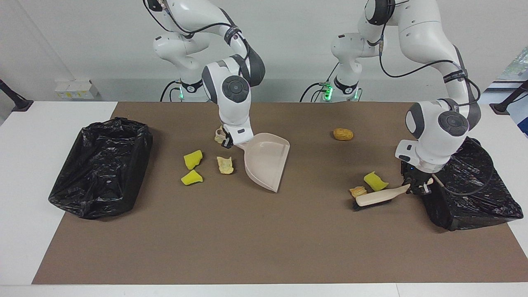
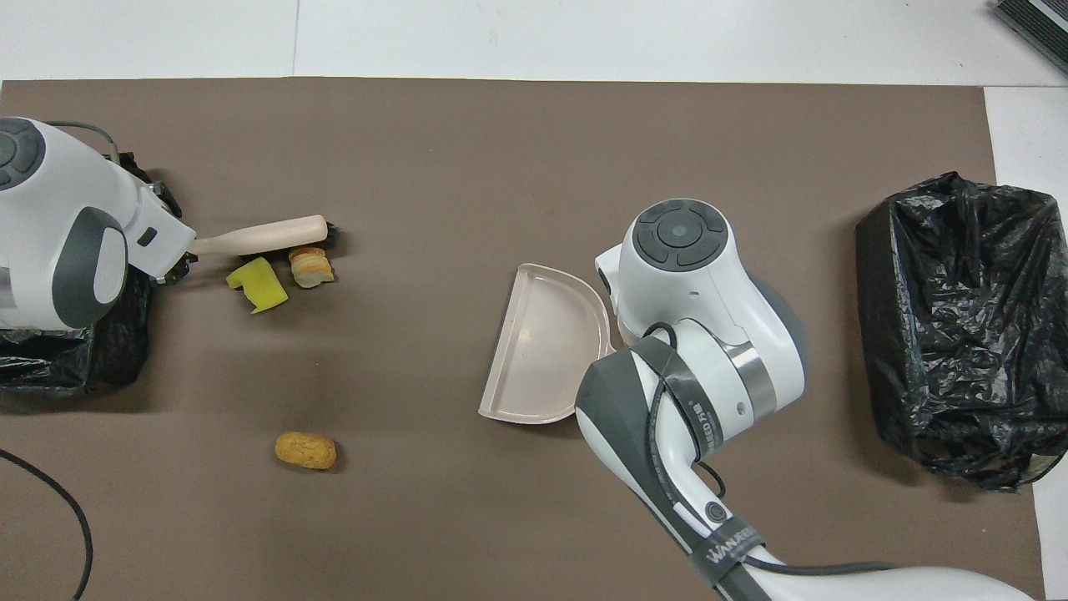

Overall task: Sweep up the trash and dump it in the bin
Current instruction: 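Sweep the brush with the left gripper toward the yellow sponge pieces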

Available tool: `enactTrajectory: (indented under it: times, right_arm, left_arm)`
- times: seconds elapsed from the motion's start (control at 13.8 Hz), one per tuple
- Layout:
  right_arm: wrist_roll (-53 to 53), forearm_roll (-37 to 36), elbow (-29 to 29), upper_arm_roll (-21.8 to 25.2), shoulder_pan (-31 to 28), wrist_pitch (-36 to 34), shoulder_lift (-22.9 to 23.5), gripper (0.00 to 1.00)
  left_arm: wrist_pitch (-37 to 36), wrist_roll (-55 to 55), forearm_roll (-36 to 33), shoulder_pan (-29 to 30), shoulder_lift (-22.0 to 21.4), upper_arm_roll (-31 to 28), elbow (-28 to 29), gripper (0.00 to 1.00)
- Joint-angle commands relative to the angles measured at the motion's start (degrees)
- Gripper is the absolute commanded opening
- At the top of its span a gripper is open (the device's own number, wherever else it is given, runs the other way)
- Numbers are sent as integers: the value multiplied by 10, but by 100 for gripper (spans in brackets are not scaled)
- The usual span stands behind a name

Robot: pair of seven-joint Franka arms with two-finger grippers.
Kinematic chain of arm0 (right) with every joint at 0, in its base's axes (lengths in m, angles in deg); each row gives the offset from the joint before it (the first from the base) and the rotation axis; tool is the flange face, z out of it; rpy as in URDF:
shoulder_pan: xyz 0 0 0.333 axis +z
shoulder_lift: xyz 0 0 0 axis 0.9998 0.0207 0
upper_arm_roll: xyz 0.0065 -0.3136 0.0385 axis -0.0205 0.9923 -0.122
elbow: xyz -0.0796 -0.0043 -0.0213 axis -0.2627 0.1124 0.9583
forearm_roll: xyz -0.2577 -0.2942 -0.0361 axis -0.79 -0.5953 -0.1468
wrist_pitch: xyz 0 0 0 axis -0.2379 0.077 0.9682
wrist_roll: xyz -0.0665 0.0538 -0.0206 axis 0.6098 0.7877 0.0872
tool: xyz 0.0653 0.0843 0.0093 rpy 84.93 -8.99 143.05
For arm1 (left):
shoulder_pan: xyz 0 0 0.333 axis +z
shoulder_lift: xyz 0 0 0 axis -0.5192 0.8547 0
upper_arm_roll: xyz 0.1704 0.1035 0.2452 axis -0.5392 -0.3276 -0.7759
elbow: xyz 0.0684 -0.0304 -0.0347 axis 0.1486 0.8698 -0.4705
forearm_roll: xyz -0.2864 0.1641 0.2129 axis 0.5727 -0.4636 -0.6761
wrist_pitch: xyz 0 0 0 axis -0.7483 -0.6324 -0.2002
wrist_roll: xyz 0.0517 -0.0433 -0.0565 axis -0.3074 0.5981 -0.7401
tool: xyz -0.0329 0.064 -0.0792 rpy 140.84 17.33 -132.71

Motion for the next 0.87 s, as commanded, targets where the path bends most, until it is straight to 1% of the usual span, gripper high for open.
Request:
enactTrajectory:
  times: [0.0,0.15,0.36,0.51,0.65,0.73,0.8]
  right_arm:
    - [-69,-10,-39,-4,-5,12,-29,0]
    - [-75,-14,-42,-3,-2,22,-31,0]
    - [-95,-23,-48,-3,-6,19,-31,0]
    - [-95,-24,-49,-3,-7,18,-31,0]
    - [-97,-28,-53,-3,-9,23,-32,0]
    - [-106,-43,-63,-3,-7,33,-38,0]
    - [-124,-63,-76,-3,-6,54,-44,0]
  left_arm:
    - [-25,4,-10,-12,-65,-3,76,0]
    - [-47,-3,-9,-13,-106,-2,113,0]
    - [-68,-77,-9,-31,-171,-2,183,0]
    - [-105,-136,-9,-41,-187,-1,190,0]
    - [-146,-218,-9,-58,-200,-1,190,0]
    - [-168,-272,-8,-59,-208,1,190,0]
    - [-172,-302,-9,-64,-224,3,190,0]
